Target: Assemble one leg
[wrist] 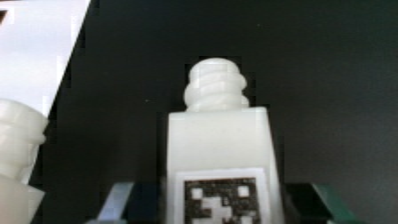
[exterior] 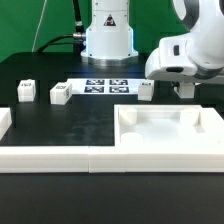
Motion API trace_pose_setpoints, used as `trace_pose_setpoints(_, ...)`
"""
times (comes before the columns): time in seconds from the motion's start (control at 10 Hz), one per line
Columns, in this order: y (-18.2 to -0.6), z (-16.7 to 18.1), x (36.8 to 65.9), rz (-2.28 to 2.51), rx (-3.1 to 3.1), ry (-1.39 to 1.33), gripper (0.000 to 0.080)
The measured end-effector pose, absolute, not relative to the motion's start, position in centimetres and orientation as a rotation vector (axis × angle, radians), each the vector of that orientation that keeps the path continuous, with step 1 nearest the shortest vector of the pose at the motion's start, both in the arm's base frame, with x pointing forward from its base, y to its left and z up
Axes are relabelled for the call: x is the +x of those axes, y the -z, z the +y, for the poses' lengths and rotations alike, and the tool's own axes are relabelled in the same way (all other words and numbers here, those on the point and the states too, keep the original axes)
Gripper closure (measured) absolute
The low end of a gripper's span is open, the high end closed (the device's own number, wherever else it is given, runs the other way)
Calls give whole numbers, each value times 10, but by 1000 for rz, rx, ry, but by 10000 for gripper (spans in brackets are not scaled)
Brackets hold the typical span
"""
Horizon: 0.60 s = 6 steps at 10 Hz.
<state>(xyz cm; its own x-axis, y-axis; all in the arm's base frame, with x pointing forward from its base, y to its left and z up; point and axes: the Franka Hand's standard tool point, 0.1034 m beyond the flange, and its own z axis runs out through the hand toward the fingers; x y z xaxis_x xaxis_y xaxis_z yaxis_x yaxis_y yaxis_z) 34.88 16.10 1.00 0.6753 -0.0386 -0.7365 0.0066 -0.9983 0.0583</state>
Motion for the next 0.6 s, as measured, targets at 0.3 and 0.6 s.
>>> trace_pose_setpoints(0.3,-23,158,359,28,2849,1235,512)
trace_pose_setpoints(0.6,-86,145,382,49,2854,1280,512)
